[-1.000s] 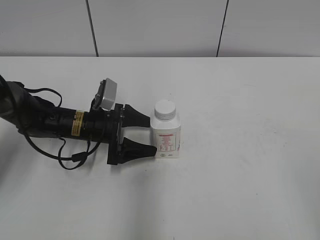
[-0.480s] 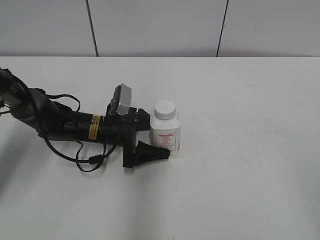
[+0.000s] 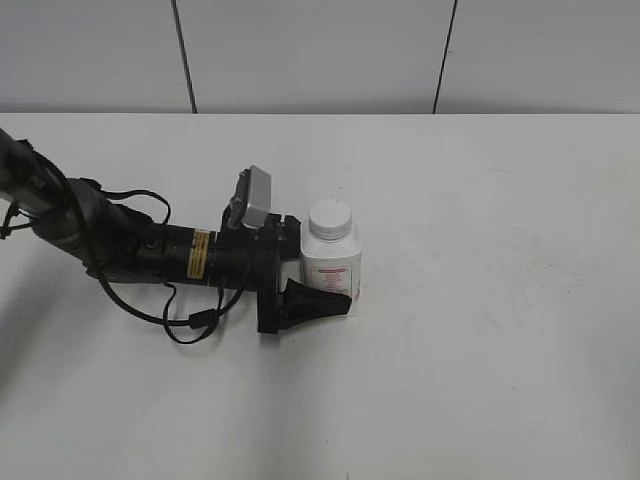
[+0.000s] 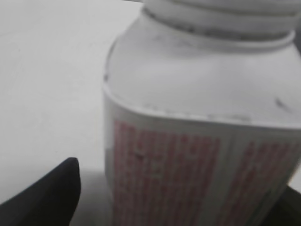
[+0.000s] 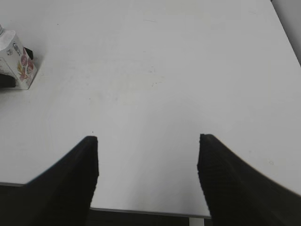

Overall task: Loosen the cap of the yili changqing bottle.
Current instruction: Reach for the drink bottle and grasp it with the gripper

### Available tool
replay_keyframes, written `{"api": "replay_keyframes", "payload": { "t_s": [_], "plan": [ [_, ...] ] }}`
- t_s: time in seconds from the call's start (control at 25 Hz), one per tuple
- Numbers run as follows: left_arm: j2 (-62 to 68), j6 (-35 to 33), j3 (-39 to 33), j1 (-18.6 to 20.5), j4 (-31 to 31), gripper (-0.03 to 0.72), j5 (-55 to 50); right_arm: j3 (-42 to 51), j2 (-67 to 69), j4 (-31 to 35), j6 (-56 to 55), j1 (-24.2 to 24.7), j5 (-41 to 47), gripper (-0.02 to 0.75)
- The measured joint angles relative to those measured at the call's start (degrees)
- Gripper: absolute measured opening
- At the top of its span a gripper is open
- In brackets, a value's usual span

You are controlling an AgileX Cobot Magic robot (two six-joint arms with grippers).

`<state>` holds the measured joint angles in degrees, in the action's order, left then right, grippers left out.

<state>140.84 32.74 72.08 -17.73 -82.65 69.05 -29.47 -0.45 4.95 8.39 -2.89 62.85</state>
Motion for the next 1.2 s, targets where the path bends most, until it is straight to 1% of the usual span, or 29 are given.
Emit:
{"api": "replay_keyframes", "payload": {
  "t_s": [0.24,0.52,0.92,1.2],
  "plan": [
    [0.0,0.0,0.14,-1.14,0.75,0.586,0.0,0.0,0.0,0.0,0.0,0.0,0.0,0.526],
    [0.0,0.0,0.15,-1.21,1.95,0.58,-0.04,0.0,0.0,0.0,0.0,0.0,0.0,0.526],
    [-0.05,0.0,0.15,-1.25,2.01,0.456,0.27,0.0,0.0,0.0,0.0,0.0,0.0,0.526],
    [-0.05,-0.33,0.15,-1.25,4.02,0.44,-0.18,0.0,0.0,0.0,0.0,0.0,0.0,0.526]
  ]
}}
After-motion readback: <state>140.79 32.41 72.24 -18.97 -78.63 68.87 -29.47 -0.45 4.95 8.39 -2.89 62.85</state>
